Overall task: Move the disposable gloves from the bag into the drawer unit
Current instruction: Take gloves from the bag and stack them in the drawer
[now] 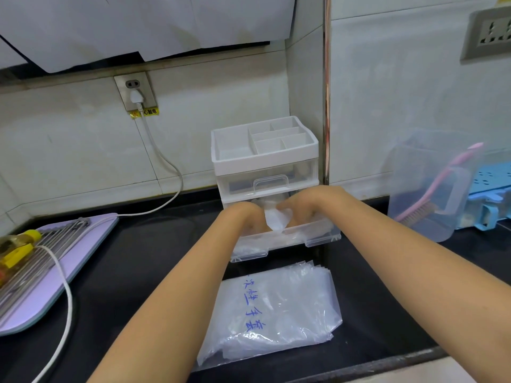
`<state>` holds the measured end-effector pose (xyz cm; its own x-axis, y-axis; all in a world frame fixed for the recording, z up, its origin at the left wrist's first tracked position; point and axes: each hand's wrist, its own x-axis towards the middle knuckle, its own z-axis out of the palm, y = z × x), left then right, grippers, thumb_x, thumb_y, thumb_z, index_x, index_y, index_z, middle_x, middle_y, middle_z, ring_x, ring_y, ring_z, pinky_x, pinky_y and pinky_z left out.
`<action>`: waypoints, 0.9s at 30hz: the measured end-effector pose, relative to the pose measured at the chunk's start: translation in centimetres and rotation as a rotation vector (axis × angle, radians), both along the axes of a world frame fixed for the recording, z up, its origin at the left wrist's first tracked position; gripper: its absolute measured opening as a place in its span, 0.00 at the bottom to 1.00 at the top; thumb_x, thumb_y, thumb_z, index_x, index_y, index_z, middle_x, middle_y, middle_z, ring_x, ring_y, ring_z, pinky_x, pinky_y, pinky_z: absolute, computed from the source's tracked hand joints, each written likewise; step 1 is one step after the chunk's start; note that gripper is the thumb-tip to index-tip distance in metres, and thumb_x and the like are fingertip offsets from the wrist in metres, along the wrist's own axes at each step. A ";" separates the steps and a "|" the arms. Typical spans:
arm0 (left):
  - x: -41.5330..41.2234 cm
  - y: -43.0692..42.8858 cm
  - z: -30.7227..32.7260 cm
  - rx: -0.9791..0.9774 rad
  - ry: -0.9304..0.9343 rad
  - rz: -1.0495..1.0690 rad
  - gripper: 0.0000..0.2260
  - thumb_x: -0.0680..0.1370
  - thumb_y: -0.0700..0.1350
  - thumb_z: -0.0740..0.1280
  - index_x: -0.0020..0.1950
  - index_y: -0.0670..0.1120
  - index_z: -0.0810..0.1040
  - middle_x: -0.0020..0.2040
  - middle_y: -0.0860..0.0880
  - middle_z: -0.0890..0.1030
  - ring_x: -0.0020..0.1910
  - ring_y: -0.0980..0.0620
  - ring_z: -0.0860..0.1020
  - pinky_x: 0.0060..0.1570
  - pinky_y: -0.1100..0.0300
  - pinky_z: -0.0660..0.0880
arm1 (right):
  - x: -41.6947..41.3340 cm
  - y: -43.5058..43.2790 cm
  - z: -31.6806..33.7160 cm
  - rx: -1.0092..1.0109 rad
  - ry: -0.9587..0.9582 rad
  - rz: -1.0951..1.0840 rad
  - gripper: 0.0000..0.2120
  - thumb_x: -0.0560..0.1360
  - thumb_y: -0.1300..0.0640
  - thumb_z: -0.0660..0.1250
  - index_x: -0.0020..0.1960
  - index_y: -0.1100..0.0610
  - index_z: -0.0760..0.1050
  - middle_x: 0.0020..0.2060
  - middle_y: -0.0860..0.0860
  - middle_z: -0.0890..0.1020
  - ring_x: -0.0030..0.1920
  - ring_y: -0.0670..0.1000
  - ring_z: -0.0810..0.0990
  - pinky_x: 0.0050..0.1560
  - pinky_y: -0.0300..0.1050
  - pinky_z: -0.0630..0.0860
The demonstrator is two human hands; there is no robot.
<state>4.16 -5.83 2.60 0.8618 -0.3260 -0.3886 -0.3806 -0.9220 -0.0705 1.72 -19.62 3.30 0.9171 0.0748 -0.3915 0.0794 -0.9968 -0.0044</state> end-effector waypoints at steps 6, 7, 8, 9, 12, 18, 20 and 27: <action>-0.2 -0.3 -0.2 -0.042 -0.061 -0.008 0.21 0.79 0.46 0.62 0.72 0.44 0.66 0.67 0.45 0.72 0.59 0.45 0.73 0.57 0.56 0.71 | -1.9 -1.1 0.2 0.184 -0.185 0.019 0.32 0.75 0.51 0.69 0.75 0.50 0.61 0.73 0.50 0.65 0.69 0.54 0.69 0.65 0.46 0.68; -0.2 -0.3 -0.2 -0.067 -0.074 -0.006 0.21 0.79 0.47 0.62 0.72 0.44 0.66 0.68 0.46 0.72 0.62 0.45 0.73 0.58 0.56 0.71 | -2.7 -1.6 0.5 0.279 -0.241 0.006 0.30 0.75 0.49 0.69 0.74 0.50 0.64 0.71 0.49 0.68 0.68 0.52 0.70 0.66 0.46 0.68; -0.3 -0.3 -0.1 -0.112 -0.090 0.004 0.23 0.79 0.50 0.63 0.72 0.45 0.66 0.68 0.46 0.71 0.63 0.45 0.72 0.60 0.56 0.70 | -3.9 -2.1 0.9 0.384 -0.307 -0.013 0.27 0.74 0.48 0.70 0.71 0.51 0.68 0.68 0.48 0.72 0.66 0.50 0.72 0.66 0.45 0.69; -0.7 -0.2 0.1 -0.177 -0.107 0.017 0.25 0.78 0.54 0.64 0.72 0.45 0.66 0.69 0.47 0.70 0.65 0.46 0.71 0.61 0.56 0.68 | -5.2 -2.6 1.3 0.487 -0.377 -0.034 0.24 0.73 0.48 0.71 0.67 0.51 0.72 0.63 0.47 0.76 0.63 0.48 0.75 0.64 0.44 0.71; -2.4 0.3 1.1 -0.486 -0.139 0.083 0.29 0.76 0.57 0.67 0.72 0.44 0.68 0.70 0.48 0.71 0.66 0.48 0.71 0.60 0.58 0.67 | -9.5 -4.0 1.7 0.727 -0.573 -0.109 0.12 0.71 0.50 0.73 0.53 0.50 0.79 0.46 0.45 0.82 0.48 0.45 0.80 0.51 0.39 0.76; -9.7 1.2 0.6 -1.128 -0.298 0.035 0.03 0.77 0.48 0.68 0.47 0.50 0.80 0.45 0.56 0.81 0.42 0.64 0.77 0.37 0.73 0.69 | -15.8 -5.4 -1.5 0.773 -0.513 -0.286 0.07 0.70 0.47 0.73 0.41 0.49 0.82 0.37 0.44 0.84 0.41 0.42 0.81 0.45 0.38 0.76; -11.9 0.9 -0.6 -1.163 -0.265 0.000 0.03 0.76 0.48 0.68 0.44 0.52 0.80 0.41 0.58 0.81 0.41 0.65 0.77 0.37 0.74 0.70 | -16.5 -5.0 -3.3 0.772 -0.454 -0.353 0.07 0.69 0.46 0.73 0.41 0.49 0.83 0.38 0.44 0.84 0.43 0.41 0.81 0.44 0.37 0.75; -13.7 -0.7 -6.8 -1.013 -0.151 -0.090 0.05 0.75 0.44 0.69 0.50 0.52 0.81 0.49 0.58 0.81 0.49 0.64 0.76 0.52 0.70 0.69 | -16.2 -3.9 -9.4 0.802 -0.290 -0.550 0.16 0.73 0.45 0.69 0.41 0.59 0.83 0.37 0.50 0.83 0.38 0.46 0.77 0.39 0.39 0.72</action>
